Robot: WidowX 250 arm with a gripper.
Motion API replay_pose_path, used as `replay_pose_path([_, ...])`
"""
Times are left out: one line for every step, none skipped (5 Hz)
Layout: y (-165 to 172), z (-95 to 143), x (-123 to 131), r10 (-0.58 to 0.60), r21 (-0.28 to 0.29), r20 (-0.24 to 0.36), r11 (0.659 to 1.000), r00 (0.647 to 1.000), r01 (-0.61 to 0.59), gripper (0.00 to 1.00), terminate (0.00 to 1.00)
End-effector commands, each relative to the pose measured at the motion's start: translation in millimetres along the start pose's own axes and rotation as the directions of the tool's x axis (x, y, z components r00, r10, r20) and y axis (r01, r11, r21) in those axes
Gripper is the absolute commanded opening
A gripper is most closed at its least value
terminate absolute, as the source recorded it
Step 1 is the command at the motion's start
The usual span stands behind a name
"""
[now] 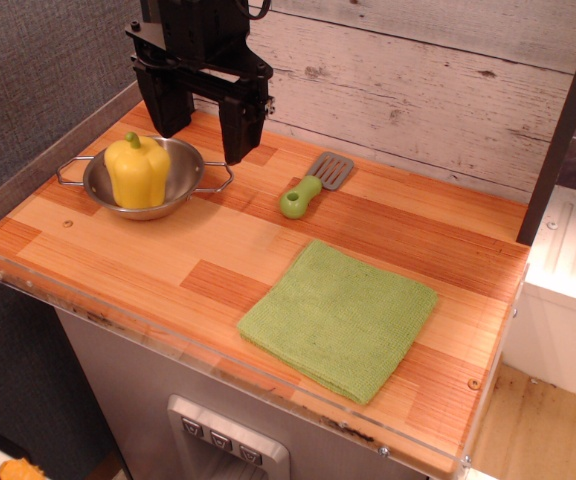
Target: Grab the capsicum from the pot and place it onto the cloth.
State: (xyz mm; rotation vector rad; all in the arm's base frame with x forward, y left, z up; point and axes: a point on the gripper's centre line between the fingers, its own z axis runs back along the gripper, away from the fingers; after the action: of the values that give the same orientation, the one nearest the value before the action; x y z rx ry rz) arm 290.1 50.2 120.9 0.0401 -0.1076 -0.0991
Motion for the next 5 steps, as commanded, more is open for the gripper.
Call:
replay_pose_path([0, 0, 0, 0.0, 0.0, 0.0, 1.0, 1.0, 0.0, 1.0, 0.0])
replay_pose_path([22, 2, -1, 0.034, 0.002, 0.016, 0.999, 0.999, -0.034, 1.0, 0.0])
replay_pose_path([47, 5, 2, 0.097, 0.005, 0.032, 0.995, 0.995, -0.097, 1.0, 0.0])
replay_pose_path([73, 4, 7, 0.134, 0.02, 0.043, 0.991, 0.99, -0.135, 1.0, 0.0])
replay_pose_path([84, -5, 13, 0.139, 0.047, 0.044, 0.989, 0.989, -0.141, 1.0, 0.0])
